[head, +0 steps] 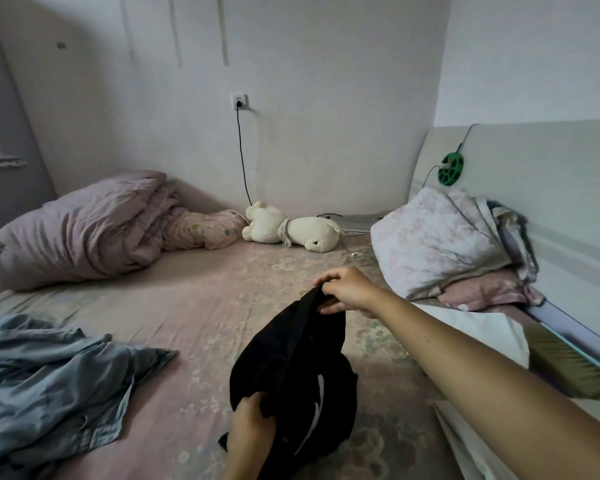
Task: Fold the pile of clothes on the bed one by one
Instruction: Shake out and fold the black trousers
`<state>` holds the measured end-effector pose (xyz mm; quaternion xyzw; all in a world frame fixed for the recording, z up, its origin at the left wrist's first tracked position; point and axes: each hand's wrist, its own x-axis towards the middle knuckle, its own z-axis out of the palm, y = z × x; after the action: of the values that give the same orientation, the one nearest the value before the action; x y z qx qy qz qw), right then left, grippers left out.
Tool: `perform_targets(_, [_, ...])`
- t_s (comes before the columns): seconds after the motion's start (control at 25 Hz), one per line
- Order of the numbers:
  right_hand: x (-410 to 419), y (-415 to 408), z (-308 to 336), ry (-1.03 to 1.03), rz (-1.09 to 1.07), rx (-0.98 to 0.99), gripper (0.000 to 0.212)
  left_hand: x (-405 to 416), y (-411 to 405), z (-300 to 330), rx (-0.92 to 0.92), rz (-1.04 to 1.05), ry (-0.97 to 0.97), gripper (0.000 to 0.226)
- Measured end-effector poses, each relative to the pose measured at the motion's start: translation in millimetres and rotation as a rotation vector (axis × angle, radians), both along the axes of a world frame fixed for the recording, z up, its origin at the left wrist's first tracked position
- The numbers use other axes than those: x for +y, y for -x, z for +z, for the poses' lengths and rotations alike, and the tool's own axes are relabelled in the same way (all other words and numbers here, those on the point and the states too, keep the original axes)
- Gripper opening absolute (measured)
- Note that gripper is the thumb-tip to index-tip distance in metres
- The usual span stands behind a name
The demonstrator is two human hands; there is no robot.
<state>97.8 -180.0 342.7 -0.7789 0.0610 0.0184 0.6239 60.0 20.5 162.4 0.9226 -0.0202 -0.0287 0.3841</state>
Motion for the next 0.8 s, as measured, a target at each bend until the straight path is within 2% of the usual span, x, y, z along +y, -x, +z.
perform_targets(0.04, [-3,0,5,0.009,-0.023,-0.024,0.021,10,-6,5,0.013,0.022,-0.002,0.021])
perform_targets(0.16, [-16,-1,18,0.035,-0.071,-0.076,0.019,41,-27,31,0.133,0.136,0.187,0.029])
perform_targets(0.2, [-20,-1,21,0.061,-0.072,-0.083,0.019,53,-35,44,0.112,0.19,0.218,0.029])
perform_targets(0.4, [-38,-3,38,0.097,-0.04,-0.143,0.023,84,-64,140,-0.237,0.277,0.27,0.026])
perform_targets(0.56, [-52,-4,70,0.143,-0.07,-0.264,0.025,84,-67,215,-0.527,0.19,0.157,0.018])
perform_targets(0.68, [-58,4,94,0.116,-0.016,-0.339,0.009,94,-73,247,-0.592,0.043,-0.014,0.046])
perform_targets(0.72, [-58,8,101,0.197,0.003,-0.368,0.011,99,-75,253,-0.616,0.022,-0.083,0.045])
perform_targets(0.8, [-56,13,109,0.453,-0.009,-0.438,0.031,102,-73,266,-0.663,0.037,-0.158,0.019])
